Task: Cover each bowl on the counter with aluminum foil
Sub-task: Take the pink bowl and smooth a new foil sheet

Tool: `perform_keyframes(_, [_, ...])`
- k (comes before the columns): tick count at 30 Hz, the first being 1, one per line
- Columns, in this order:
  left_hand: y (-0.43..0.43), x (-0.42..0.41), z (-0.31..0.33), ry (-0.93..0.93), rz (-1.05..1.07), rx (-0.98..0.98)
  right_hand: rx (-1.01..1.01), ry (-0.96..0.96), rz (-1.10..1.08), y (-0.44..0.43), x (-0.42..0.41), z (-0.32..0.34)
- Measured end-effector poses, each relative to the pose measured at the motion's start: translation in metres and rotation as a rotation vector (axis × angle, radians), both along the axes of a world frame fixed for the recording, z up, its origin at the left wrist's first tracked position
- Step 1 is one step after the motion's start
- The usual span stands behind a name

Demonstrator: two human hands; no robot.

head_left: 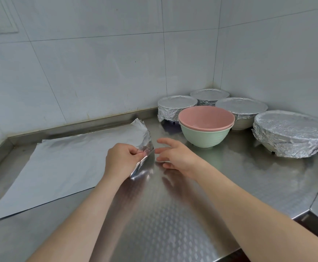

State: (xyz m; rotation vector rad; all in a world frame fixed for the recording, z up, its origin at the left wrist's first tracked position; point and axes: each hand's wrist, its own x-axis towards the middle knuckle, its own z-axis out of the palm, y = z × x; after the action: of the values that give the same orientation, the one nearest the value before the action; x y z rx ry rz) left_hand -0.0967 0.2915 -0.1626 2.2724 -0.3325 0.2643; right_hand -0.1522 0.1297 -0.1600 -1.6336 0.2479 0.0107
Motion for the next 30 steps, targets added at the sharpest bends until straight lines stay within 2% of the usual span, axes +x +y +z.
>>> perform_keyframes(4, [-0.001, 0.004, 0.0, 0.017, 0.004, -0.027, -0.043, -0.035, 0.048, 0.011, 0.007, -0.003])
perform_keyframes(8, [-0.001, 0.005, 0.003, 0.064, -0.031, -0.111, -0.213, -0.095, 0.046, 0.013, 0.01, -0.006])
perform_keyframes(11, [0.002, 0.005, 0.001, 0.096, -0.084, -0.127, -0.425, -0.139, 0.019, 0.01, 0.013, -0.008])
perform_keyframes(14, [0.002, 0.003, 0.001, 0.087, -0.082, -0.111, -0.824, -0.158, 0.105, 0.008, 0.017, -0.01])
perform_keyframes(15, [0.001, 0.002, 0.002, 0.064, -0.068, -0.106, -0.893, -0.15, 0.119, 0.008, 0.017, -0.01])
perform_keyframes(21, [-0.006, -0.001, 0.006, -0.056, -0.008, -0.036, -0.903, -0.167, 0.222, 0.009, 0.013, -0.003])
perform_keyframes(26, [-0.005, 0.002, 0.012, 0.008, 0.098, -0.131, -0.851, -0.102, 0.279, 0.01, 0.009, -0.003])
perform_keyframes(30, [0.001, 0.002, 0.02, -0.07, 0.184, -0.101, -0.843, -0.076, 0.286, 0.013, 0.01, -0.003])
